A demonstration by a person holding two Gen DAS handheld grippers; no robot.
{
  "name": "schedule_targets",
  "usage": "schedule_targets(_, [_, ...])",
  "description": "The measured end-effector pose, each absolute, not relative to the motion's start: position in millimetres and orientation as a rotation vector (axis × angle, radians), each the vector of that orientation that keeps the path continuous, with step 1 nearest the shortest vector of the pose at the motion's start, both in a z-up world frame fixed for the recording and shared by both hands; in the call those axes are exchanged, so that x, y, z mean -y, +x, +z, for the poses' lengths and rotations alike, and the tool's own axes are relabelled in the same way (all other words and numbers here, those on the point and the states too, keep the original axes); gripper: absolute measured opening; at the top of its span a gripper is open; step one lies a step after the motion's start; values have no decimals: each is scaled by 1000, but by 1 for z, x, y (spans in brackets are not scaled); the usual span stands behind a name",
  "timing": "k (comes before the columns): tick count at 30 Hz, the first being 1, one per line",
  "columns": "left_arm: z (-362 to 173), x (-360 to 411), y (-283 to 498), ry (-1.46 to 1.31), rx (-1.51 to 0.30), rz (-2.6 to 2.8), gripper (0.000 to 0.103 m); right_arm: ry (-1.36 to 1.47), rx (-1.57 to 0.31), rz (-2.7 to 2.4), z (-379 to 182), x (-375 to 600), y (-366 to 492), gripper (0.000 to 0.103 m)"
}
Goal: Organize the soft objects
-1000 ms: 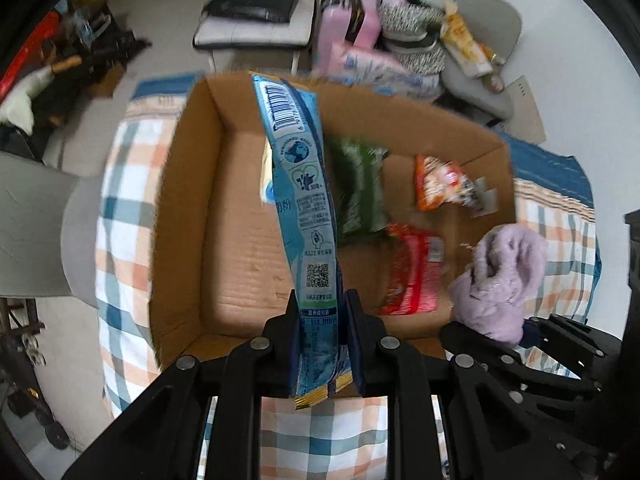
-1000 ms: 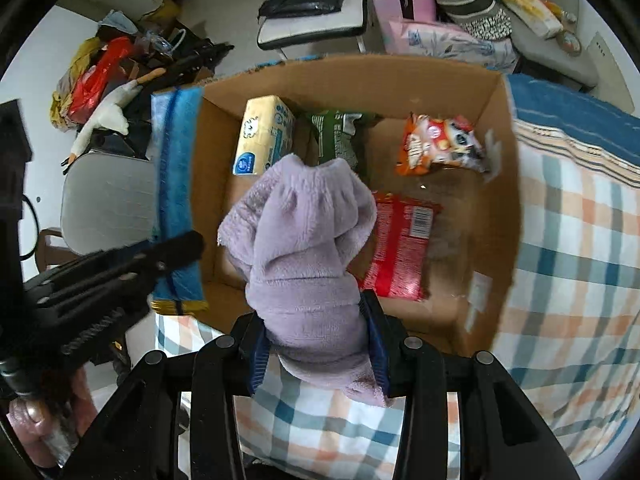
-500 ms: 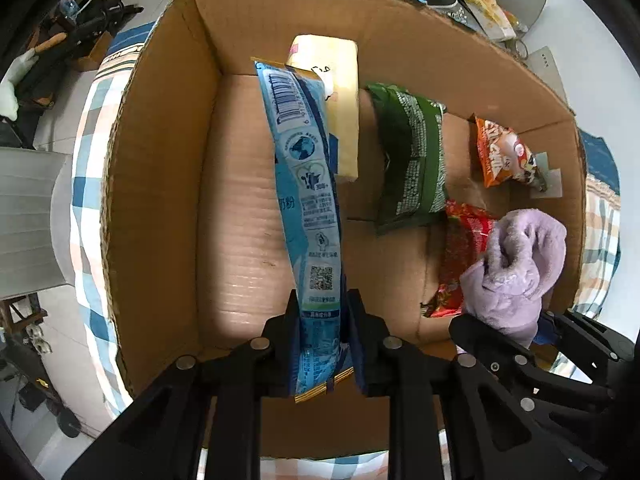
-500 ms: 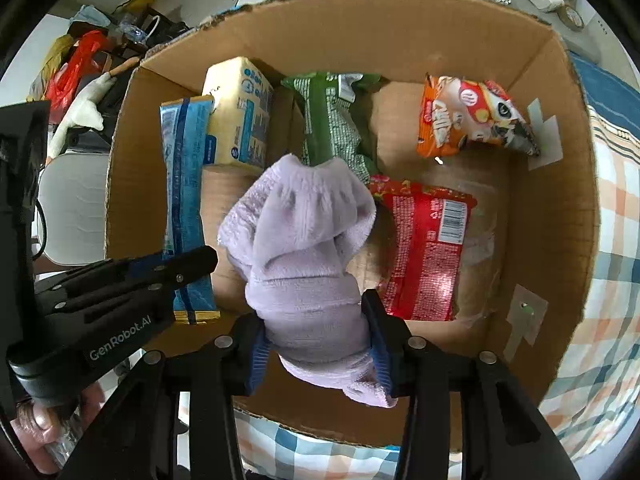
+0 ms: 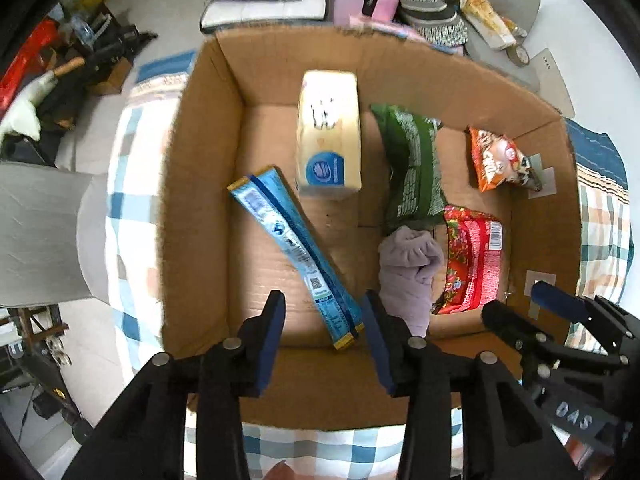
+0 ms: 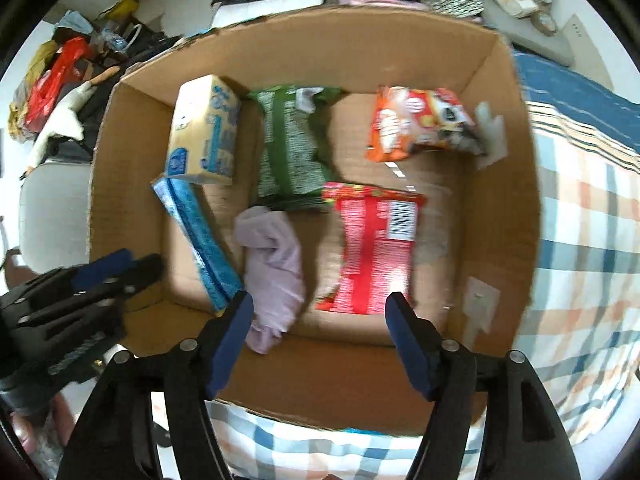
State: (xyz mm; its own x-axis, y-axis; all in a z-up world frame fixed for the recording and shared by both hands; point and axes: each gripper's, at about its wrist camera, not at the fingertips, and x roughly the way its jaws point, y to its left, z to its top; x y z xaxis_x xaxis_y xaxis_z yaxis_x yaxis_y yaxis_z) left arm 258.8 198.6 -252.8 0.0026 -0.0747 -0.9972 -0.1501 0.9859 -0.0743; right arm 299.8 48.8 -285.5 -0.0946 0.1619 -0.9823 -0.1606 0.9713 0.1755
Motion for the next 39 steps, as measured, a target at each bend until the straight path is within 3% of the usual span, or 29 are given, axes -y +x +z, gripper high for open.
schedule_targets(4, [-238,-198,254,-168,-1517,73,41,-15,-1619,222,-276,-37,295,72])
schedule_targets(6, [-232,-197,251,-165,-1496,76,44,-24,-1603,202,-268,-30,291,81])
schedule_targets(9, [-222,-195,244,-149,-1459,94,63,-24,-1585,185,-259,-23,286,90])
schedule_targets(11, [-217,-194,242,-134,-1436,107,84,-27,-1575,177,-253,-18,282,94])
schedule_targets(16, [-209,-190,236,-132,-1411,110,93,-36,-1553,154,-242,-12,273,103])
schedule_targets(25, [-174,-184,218,-144,-1334,115,93,-40,-1482,137,-206,0,255,103])
schedule_targets(39, [-58,-161,141,-114,-1148,104,93,-5,-1262,141,-79,30,178,103])
